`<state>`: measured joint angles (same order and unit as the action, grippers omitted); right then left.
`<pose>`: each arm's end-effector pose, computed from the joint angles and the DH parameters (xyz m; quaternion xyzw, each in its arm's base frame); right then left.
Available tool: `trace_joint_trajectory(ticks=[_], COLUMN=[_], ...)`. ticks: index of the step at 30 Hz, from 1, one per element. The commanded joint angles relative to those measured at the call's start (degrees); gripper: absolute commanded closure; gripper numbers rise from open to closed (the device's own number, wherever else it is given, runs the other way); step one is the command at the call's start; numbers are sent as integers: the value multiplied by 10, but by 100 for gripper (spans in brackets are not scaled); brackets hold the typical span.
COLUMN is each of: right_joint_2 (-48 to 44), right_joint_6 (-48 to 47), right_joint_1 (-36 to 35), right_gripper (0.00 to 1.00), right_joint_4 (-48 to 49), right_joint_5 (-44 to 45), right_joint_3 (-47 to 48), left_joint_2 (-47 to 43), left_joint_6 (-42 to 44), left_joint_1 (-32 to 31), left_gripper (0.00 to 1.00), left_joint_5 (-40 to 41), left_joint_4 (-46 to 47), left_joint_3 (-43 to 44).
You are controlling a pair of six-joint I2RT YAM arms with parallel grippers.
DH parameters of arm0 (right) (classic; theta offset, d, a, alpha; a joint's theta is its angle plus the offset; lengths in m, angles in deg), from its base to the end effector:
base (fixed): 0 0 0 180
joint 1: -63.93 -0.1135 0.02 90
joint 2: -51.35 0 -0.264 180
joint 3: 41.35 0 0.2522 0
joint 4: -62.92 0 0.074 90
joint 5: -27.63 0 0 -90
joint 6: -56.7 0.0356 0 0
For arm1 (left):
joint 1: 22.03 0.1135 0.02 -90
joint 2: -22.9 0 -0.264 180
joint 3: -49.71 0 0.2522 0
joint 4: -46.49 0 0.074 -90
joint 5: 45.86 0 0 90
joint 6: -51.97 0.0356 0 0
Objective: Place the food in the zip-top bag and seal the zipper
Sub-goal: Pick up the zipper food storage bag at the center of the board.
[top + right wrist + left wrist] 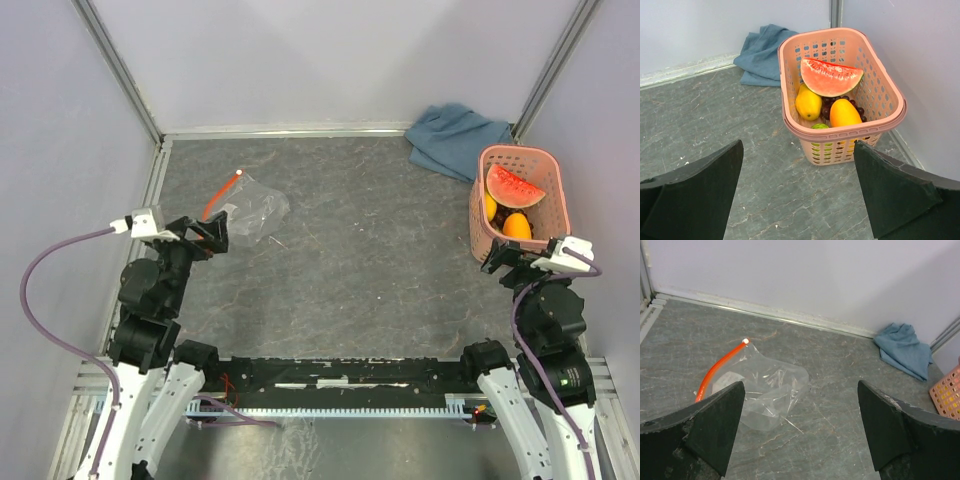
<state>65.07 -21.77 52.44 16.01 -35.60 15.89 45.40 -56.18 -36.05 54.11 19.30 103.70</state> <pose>0.0542 -0.0054 0.3435 0.1590 0.7079 -0.0319 0.6874 0.0984 -0.0182 0.3544 -0.0881 0.6748 -0.1456 0.7181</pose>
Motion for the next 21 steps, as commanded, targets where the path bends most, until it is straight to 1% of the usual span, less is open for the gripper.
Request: trace_joint_trajectory(ticks=[1,3,6,7,8,10,12,15,16,19,21], right_joint_2=[-14,-17,-25,-28,-30,-36,-45,-64,-68,-76,-81], right_joint_6=[-3,-3,-9,-9,-10,-11,-9,-12,-12,-16,-17], right_joint_1=[2,2,3,2,2,3,3,2,2,2,2], right_gripper=[1,1,1,1,1,1,1,1,1,1,1], right_joint_4=[31,33,41,44,45,44,45,49,48,48,46], right_joint_5=[-11,-16,-25,-34,-40,-48,-48,-51,-51,-58,-55], right_joint_3=[-3,-4,-9,-12,-13,-13,-15,-21,-21,-23,-23], left_joint_2=[40,71,143,217,241,279,310,356,374,431,472], left_joint_6=[2,-2,-18,-40,-54,-86,-115,-135,-133,-124,-97], left_joint_1=[-2,-3,-2,-1,-1,-1,2,21,36,94,114], left_gripper=[0,0,0,0,0,0,0,0,0,0,0], left_joint_5=[-21,-6,46,42,38,52,84,112,105,39,12], left_joint_4=[5,-12,-41,-62,-65,-68,-73,-78,-78,-87,-85], left_joint_3=[39,50,88,123,134,147,151,153,157,188,211])
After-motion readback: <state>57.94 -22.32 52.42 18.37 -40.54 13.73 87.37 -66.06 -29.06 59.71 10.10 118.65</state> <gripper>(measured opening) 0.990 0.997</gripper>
